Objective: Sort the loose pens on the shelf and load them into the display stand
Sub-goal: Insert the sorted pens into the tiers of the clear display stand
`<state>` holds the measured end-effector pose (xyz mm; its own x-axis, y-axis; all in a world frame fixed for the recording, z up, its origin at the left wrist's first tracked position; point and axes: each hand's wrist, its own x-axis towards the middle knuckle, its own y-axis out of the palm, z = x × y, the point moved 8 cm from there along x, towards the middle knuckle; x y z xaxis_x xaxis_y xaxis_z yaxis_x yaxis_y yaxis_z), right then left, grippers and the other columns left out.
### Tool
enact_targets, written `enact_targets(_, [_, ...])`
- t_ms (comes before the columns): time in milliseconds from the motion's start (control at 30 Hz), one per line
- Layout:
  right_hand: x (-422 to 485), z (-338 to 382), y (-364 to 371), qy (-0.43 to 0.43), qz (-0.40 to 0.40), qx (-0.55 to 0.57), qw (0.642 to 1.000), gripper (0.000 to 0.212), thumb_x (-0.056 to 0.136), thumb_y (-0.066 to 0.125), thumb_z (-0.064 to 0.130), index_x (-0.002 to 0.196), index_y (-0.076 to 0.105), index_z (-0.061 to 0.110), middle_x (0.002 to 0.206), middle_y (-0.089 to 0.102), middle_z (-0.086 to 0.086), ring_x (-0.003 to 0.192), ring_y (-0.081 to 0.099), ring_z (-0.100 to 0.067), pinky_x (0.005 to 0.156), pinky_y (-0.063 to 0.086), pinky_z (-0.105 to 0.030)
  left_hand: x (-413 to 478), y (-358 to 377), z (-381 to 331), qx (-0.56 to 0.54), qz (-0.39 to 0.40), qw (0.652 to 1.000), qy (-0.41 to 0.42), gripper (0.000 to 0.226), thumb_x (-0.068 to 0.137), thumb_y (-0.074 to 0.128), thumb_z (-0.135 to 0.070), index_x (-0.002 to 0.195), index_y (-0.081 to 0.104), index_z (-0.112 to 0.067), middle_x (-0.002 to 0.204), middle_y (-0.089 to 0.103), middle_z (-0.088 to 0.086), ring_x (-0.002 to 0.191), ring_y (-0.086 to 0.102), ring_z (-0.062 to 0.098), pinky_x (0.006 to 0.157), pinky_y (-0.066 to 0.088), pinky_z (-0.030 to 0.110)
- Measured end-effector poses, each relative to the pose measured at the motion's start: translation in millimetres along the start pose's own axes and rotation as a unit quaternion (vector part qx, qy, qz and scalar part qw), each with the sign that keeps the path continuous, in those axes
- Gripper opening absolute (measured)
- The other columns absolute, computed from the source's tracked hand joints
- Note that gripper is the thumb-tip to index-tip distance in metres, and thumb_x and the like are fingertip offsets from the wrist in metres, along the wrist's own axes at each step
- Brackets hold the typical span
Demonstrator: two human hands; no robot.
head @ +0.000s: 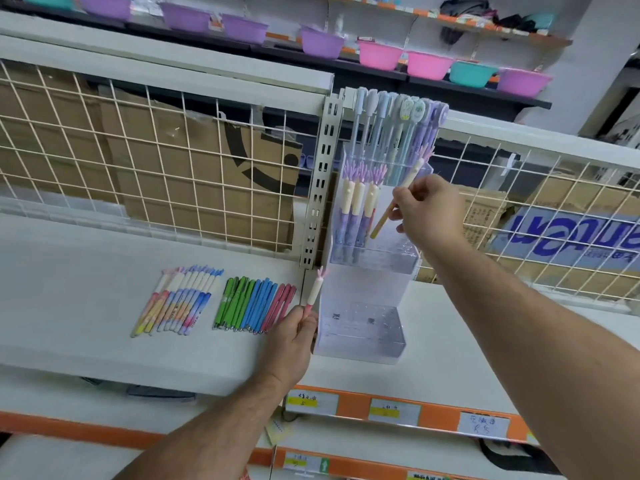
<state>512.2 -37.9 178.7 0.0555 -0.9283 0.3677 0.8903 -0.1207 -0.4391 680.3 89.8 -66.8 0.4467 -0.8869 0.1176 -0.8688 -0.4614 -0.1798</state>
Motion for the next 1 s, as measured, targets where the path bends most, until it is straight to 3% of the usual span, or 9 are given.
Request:
enact_targets(133, [6.0, -3.4, 10.3, 0.001, 0.009, -0.020, 1.000, 0.013, 0.097, 0.062, 0.021, 0.085, 0.062, 0.015, 0.069, 0.072, 0.000, 0.070, 0.073, -0.015, 0.069, 0.062, -0.049, 0.2, -0.8, 0.2, 0.017, -0.002, 1.000, 0.003, 0.022, 0.102, 0.044, -0.042, 0.091, 0.062, -0.036, 0.078, 0.064, 0.014, 0.071, 0.060, 0.037, 0.056, 0.050, 0.051])
enact_targets(300, [2.9, -13.6, 29.0, 0.013, 0.064, -0.065, 0.996, 0.013, 0.096, 0.062, 0.018, 0.085, 0.061, 0.013, 0.071, 0.072, -0.001, 0.073, 0.074, -0.020, 0.071, 0.062, -0.050, -1.1, -0.7, -1.4, 0.013, 0.000, 1.000, -0.007, 0.020, 0.103, 0.046, -0.034, 0.090, 0.061, -0.036, 0.079, 0.061, 0.016, 0.064, 0.053, 0.018, 0.056, 0.045, 0.041])
enact_targets(433, [0.1, -17.8, 37.8, 0.000, 0.077, -0.103, 0.992, 0.014, 0.096, 0.062, 0.018, 0.083, 0.061, 0.015, 0.069, 0.070, 0.001, 0.071, 0.073, -0.020, 0.069, 0.062, -0.048, -1.0, -0.7, -1.8, 0.013, -0.001, 1.000, -0.004, 0.021, 0.104, 0.046, -0.033, 0.091, 0.061, -0.040, 0.079, 0.061, 0.015, 0.063, 0.051, 0.015, 0.056, 0.042, 0.034])
enact_targets(633, [0.0, -25.0, 37.5, 0.010, 0.076, -0.123, 0.989, 0.012, 0.093, 0.068, 0.021, 0.083, 0.065, 0.015, 0.075, 0.071, -0.002, 0.072, 0.073, -0.023, 0.068, 0.062, -0.048, -0.5, 0.1, 1.4, 0.013, 0.000, 1.000, -0.003, 0.021, 0.103, 0.045, -0.039, 0.091, 0.062, -0.039, 0.079, 0.062, 0.015, 0.064, 0.054, 0.019, 0.055, 0.043, 0.036])
enact_targets(767, [-25.9, -35.2, 34.6, 0.008, 0.060, -0.131, 0.989, 0.015, 0.091, 0.064, 0.018, 0.076, 0.065, 0.019, 0.073, 0.070, 0.001, 0.072, 0.071, -0.021, 0.064, 0.060, -0.039, 0.4, -0.3, 1.5, 0.001, -0.006, 1.000, -0.005, 0.020, 0.103, 0.047, -0.037, 0.095, 0.065, -0.040, 0.076, 0.062, 0.013, 0.062, 0.052, 0.016, 0.054, 0.043, 0.037])
enact_targets(900, [-71.5, -49.6, 64.6, 0.021, 0.164, -0.079, 0.983, 0.014, 0.090, 0.065, 0.018, 0.077, 0.068, 0.015, 0.072, 0.070, 0.000, 0.070, 0.072, -0.024, 0.059, 0.058, -0.034, 0.3, 1.2, 4.1, -0.013, -0.008, 1.000, -0.019, 0.019, 0.098, 0.048, -0.047, 0.100, 0.066, -0.042, 0.080, 0.066, 0.008, 0.070, 0.061, 0.030, 0.059, 0.053, 0.050])
enact_targets(1000, [-99.5, -55.6, 91.9, 0.012, 0.240, -0.075, 0.968, 0.006, 0.086, 0.072, 0.020, 0.081, 0.071, 0.017, 0.076, 0.072, 0.003, 0.070, 0.071, -0.018, 0.064, 0.057, -0.030, -0.1, 2.2, 5.1, -0.024, -0.003, 1.000, -0.018, 0.035, 0.089, 0.045, -0.062, 0.102, 0.067, -0.037, 0.082, 0.068, 0.004, 0.078, 0.066, 0.031, 0.065, 0.057, 0.056])
